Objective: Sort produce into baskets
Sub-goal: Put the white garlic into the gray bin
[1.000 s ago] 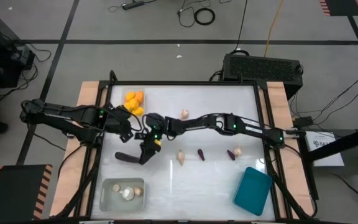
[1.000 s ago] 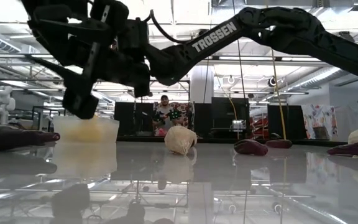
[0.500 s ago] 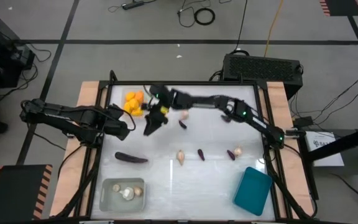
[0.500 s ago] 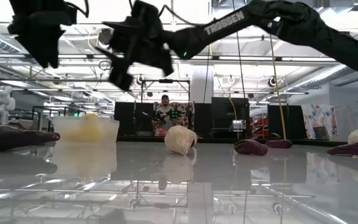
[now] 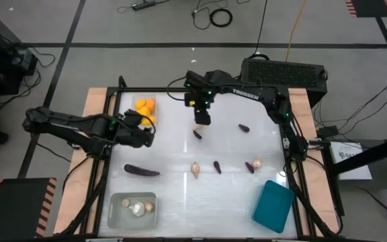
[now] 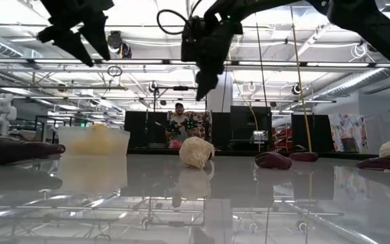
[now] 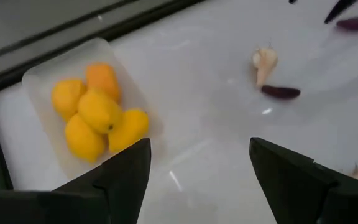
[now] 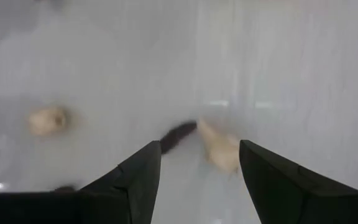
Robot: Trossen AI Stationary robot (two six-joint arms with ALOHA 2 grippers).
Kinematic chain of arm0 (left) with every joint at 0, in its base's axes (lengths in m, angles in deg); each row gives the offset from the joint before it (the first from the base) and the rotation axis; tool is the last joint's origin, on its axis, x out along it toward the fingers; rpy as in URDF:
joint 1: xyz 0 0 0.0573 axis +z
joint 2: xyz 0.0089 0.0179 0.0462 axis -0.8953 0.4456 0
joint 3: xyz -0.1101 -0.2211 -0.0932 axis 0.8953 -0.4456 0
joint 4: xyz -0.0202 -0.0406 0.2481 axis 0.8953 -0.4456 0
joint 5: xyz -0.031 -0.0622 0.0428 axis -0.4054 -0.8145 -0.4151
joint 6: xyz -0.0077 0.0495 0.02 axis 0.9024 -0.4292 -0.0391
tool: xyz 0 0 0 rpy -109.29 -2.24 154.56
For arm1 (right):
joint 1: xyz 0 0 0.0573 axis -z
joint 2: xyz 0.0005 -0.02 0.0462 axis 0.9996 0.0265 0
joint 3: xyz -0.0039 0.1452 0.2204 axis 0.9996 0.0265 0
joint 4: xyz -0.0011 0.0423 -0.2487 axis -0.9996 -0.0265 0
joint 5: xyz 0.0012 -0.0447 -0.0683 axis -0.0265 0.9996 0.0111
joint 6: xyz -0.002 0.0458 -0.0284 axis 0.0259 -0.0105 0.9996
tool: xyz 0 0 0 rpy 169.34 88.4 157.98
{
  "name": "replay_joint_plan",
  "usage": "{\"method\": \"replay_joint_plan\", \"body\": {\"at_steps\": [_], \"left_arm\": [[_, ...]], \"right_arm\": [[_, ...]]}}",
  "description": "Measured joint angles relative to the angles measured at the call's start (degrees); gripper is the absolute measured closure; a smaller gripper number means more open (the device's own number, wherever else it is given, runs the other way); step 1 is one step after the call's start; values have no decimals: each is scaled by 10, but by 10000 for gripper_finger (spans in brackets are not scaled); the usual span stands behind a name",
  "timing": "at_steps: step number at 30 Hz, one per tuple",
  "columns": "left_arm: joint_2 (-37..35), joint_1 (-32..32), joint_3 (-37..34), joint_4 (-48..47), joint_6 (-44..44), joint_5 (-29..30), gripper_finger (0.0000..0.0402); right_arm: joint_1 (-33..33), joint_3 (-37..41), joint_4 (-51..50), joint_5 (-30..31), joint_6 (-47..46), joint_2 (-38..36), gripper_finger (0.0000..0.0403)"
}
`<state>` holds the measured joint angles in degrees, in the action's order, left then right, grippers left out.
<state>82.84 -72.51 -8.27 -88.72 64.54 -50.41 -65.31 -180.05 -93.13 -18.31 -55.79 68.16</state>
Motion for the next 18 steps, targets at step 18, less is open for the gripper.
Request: {"method": "replay_joint_plan", "body": {"at_steps": [18], "left_arm": [[72,-1,0,3,0,-10,123]], "right_arm": [[-3,1,-18,122,35,113,193]]}}
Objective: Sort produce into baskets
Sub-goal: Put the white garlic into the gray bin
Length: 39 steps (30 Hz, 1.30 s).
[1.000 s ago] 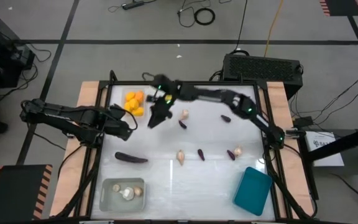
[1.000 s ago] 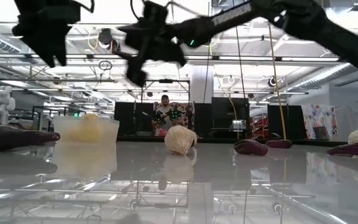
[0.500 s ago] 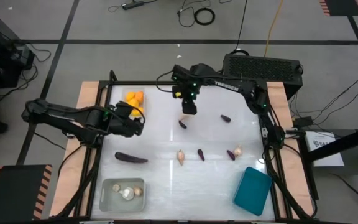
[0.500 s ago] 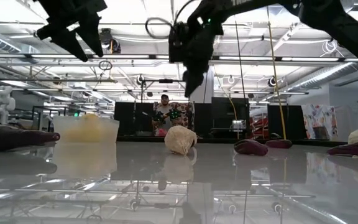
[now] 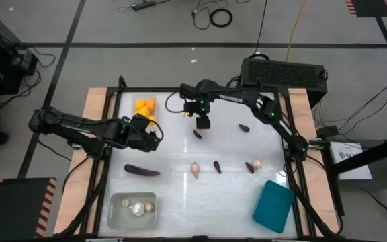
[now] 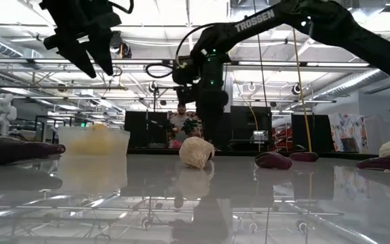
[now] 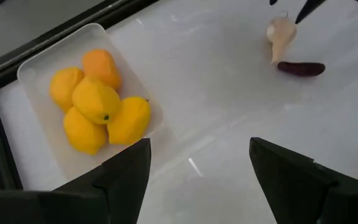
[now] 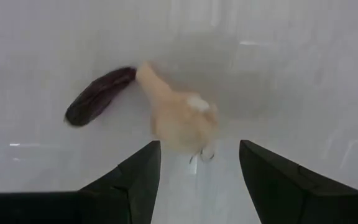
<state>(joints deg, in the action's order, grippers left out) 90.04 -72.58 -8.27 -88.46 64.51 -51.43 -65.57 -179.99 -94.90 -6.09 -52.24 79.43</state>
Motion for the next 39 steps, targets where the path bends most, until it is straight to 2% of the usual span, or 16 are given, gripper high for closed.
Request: {"method": "replay_joint_plan", "body": {"at_steps": [12,22,26,33,37,39], "left_arm": [[8,0,0,-1,-16,-11,123],[8,0,0,-4,-31,-14,123],[8,0,0,-4,-30,-14,123],[8,0,0,-4,-31,-16,123],[8,0,0,-7,-59,-30,123],[8,0,0,-12,-76,-40,123]], "right_arm": [[-5,0,10,-12,-24,31,193],[-15,3,80,-14,-83,47,194],[-16,3,86,-12,-107,47,216],[-18,3,87,-14,-140,47,283],[-26,3,80,-20,-166,43,292],[-34,0,79,-45,-179,42,288]]}}
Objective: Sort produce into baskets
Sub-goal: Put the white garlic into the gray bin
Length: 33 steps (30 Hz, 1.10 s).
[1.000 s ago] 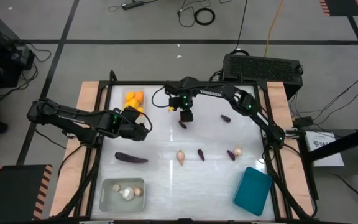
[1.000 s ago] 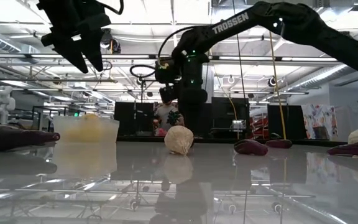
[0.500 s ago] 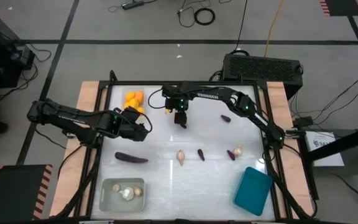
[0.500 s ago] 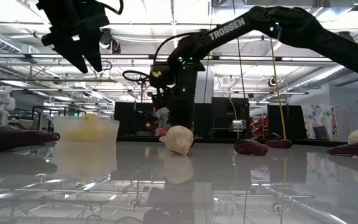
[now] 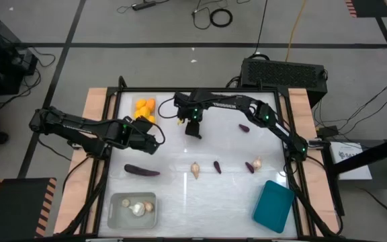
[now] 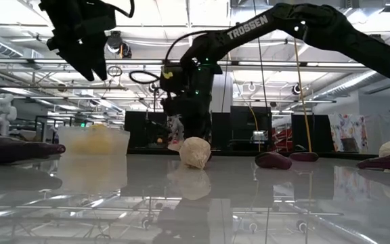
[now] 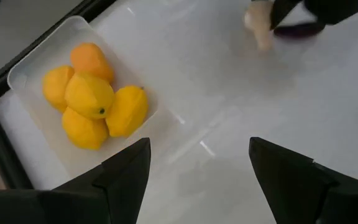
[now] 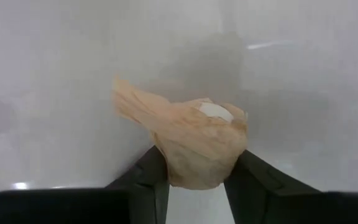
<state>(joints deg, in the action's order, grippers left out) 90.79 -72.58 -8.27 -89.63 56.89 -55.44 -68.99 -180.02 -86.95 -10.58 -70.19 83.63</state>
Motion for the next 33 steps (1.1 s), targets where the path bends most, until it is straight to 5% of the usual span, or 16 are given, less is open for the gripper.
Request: {"method": "replay_joint_plan", "body": {"at_steps": [5,11,21,33], "left_arm": [[0,0,0,-61,-15,-1,123],[0,0,0,-154,-16,8,123],[-1,0,0,-177,-61,28,123],[0,0,0,-186,-48,55,123]], "right_arm": [[-39,-3,14,-76,-58,0,282],[-128,-3,75,-92,-97,0,282],[-252,-3,306,-87,-139,0,283],[-286,-4,430,-58,-118,-1,278]]}}
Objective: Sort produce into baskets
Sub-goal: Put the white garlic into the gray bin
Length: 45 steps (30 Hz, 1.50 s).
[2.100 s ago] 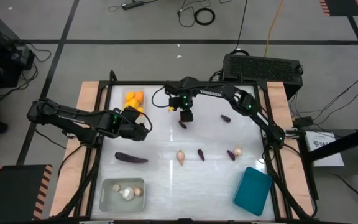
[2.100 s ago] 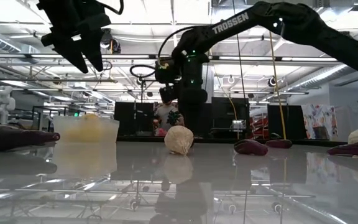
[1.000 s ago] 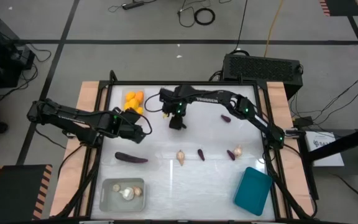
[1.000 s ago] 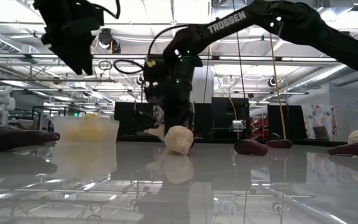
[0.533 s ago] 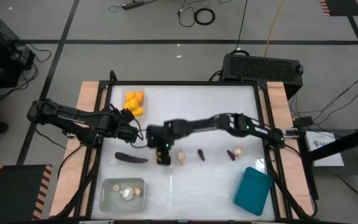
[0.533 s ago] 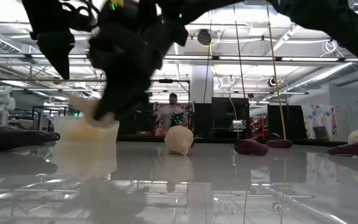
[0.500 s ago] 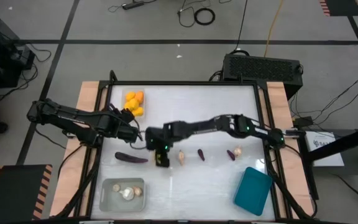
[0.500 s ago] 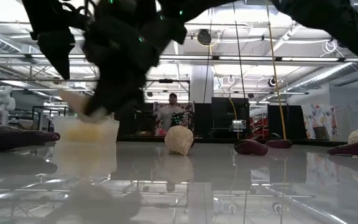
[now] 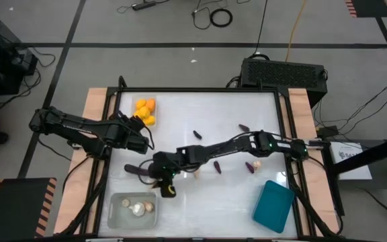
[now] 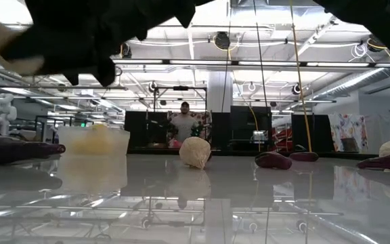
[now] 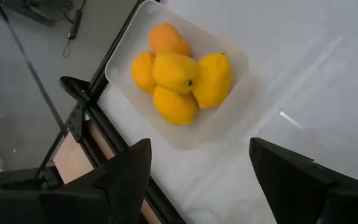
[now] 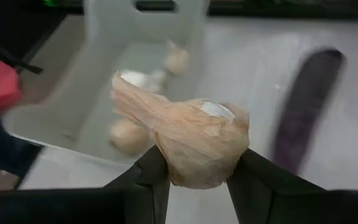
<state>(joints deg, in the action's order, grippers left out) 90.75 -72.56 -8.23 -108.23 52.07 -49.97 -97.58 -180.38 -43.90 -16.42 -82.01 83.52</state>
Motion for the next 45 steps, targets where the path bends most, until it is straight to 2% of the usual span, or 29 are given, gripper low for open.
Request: {"method": "replay_joint_plan", "body": {"at_steps": [7,11,19,25,28,37,41,45], "left_arm": [[0,0,0,2,23,59,123],[0,1,0,3,23,71,123],[1,14,0,5,24,84,123],[2,27,0,5,31,75,123],[2,27,0,5,58,70,123],[2,26,0,2,69,27,123],[2,26,0,2,69,26,123],[2,26,0,2,65,29,123]], "right_arm": [[-10,0,47,0,7,3,278],[-18,0,73,-9,8,13,278],[-26,0,159,-132,9,44,277],[-32,0,161,-152,11,56,274],[-33,0,154,-155,14,59,254],[-24,0,125,-203,2,55,138],[-14,0,78,-212,-12,45,122],[-3,1,0,-200,25,19,129]]}}
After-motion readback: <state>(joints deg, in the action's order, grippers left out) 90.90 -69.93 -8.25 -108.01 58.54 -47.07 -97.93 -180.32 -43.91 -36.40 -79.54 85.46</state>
